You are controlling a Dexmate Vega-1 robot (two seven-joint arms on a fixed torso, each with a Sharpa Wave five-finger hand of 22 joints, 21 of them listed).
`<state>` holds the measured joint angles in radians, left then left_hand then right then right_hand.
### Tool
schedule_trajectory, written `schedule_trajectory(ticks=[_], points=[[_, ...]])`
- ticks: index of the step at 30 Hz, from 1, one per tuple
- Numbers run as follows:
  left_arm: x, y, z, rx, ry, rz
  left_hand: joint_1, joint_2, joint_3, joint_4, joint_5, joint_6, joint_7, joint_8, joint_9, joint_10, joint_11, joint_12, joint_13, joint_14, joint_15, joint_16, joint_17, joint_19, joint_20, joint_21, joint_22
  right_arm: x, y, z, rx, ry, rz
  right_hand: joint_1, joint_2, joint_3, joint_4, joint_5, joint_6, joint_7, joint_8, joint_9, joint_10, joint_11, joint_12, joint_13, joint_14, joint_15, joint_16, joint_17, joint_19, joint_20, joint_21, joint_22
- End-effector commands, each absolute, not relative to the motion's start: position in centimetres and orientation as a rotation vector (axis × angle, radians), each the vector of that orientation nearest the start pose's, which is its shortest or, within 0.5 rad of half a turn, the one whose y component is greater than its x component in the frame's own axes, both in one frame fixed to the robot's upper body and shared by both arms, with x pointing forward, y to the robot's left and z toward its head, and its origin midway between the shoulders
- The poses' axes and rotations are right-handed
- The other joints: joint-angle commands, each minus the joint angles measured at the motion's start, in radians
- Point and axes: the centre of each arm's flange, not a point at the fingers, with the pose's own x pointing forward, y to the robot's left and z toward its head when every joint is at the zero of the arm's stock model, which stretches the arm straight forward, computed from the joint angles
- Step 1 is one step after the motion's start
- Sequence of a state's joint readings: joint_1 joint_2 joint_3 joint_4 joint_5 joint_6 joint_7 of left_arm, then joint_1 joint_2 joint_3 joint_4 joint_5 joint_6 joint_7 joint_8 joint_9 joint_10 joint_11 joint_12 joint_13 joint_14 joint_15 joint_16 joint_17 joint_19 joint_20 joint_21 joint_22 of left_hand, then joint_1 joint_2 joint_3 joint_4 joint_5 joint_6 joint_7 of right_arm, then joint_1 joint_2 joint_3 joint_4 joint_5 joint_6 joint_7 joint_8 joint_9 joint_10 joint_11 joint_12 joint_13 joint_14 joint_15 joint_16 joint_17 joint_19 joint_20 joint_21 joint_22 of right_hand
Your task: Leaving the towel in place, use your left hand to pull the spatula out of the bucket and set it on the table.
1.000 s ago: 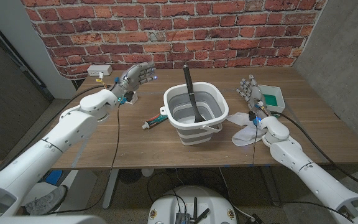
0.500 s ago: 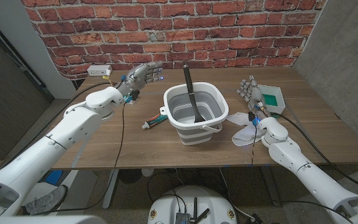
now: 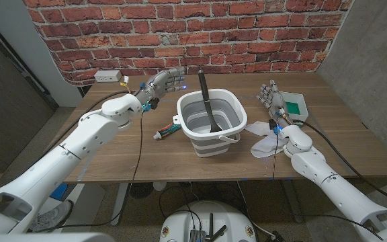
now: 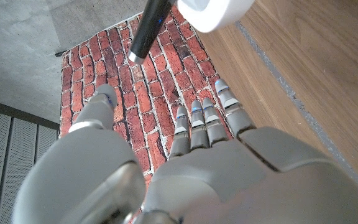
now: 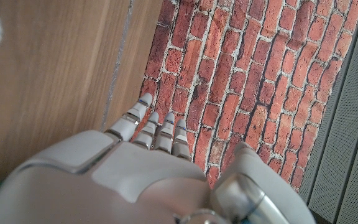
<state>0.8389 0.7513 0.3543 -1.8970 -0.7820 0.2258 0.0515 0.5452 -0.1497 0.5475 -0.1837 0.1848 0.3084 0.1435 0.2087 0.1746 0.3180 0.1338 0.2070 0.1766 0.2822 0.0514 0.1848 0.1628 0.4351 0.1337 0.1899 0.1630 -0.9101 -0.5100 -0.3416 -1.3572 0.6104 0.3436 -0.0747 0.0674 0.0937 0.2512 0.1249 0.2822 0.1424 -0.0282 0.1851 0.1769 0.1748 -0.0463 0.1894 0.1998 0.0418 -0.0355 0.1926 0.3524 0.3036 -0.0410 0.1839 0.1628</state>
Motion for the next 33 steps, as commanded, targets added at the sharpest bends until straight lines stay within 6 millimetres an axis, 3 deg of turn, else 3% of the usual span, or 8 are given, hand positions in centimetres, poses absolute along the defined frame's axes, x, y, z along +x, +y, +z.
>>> schedule_trajectory(ticks=[1,8,17,28,33], points=[[56.6,19.8,7.8,0.088,-0.422,-0.502,0.021,-0.003,-0.007,-0.001,0.005,0.012,0.057,0.005,0.004,0.014,-0.004,-0.002,0.002,0.01,0.003,-0.003,0.003,0.011,0.005,0.003,0.001,63.6,-30.2,-3.6,0.06,-0.646,0.109,0.011,0.035,0.008,-0.003,0.009,0.002,0.005,0.004,0.002,0.004,0.002,0.003,0.001,-0.001,-0.028,0.002,-0.001,-0.004,-0.029,0.0,0.004],[56.4,19.3,8.6,0.118,-0.401,-0.513,0.056,-0.014,-0.015,-0.001,0.007,0.022,0.053,0.005,0.004,0.03,-0.025,-0.004,0.002,-0.021,0.021,-0.013,0.004,-0.026,0.014,-0.014,0.001,63.4,-30.4,-3.5,0.06,-0.648,0.101,0.011,0.035,0.009,-0.002,0.01,0.001,0.005,0.004,0.002,0.005,0.002,0.004,0.0,-0.001,-0.025,0.003,-0.004,-0.004,-0.026,0.001,0.004],[55.8,19.1,9.5,0.161,-0.377,-0.498,0.089,-0.014,-0.035,0.006,0.005,0.04,0.042,0.005,0.004,0.053,-0.05,-0.007,0.001,-0.083,0.093,-0.017,0.005,-0.11,0.078,-0.025,0.002,63.2,-30.5,-3.7,0.063,-0.648,0.098,0.009,0.034,0.011,-0.002,0.01,0.001,0.003,0.004,0.001,0.005,0.001,0.004,-0.001,-0.001,-0.021,0.004,-0.008,-0.005,-0.025,0.001,0.004],[56.0,18.8,9.8,0.212,-0.368,-0.471,0.105,-0.004,-0.05,0.011,0.007,0.082,0.031,0.01,0.003,0.082,-0.068,-0.006,-0.001,-0.113,0.093,-0.011,0.005,-0.216,0.083,-0.028,0.003,63.0,-30.6,-3.6,0.064,-0.652,0.093,0.008,0.033,0.013,-0.001,0.011,0.002,0.004,0.005,0.002,0.007,0.0,0.005,-0.002,0.0,-0.019,0.005,-0.013,-0.005,-0.023,0.001,0.004],[56.3,18.4,10.0,0.243,-0.362,-0.466,0.114,-0.003,-0.053,0.01,0.007,0.094,0.028,0.012,0.003,0.096,-0.077,-0.004,-0.001,-0.112,0.075,-0.009,0.005,-0.234,0.083,-0.024,0.003,63.1,-30.6,-3.6,0.067,-0.653,0.089,0.008,0.033,0.013,-0.001,0.011,0.003,0.004,0.005,0.002,0.007,0.001,0.005,-0.003,0.001,-0.018,0.006,-0.015,-0.004,-0.021,0.002,0.004]])
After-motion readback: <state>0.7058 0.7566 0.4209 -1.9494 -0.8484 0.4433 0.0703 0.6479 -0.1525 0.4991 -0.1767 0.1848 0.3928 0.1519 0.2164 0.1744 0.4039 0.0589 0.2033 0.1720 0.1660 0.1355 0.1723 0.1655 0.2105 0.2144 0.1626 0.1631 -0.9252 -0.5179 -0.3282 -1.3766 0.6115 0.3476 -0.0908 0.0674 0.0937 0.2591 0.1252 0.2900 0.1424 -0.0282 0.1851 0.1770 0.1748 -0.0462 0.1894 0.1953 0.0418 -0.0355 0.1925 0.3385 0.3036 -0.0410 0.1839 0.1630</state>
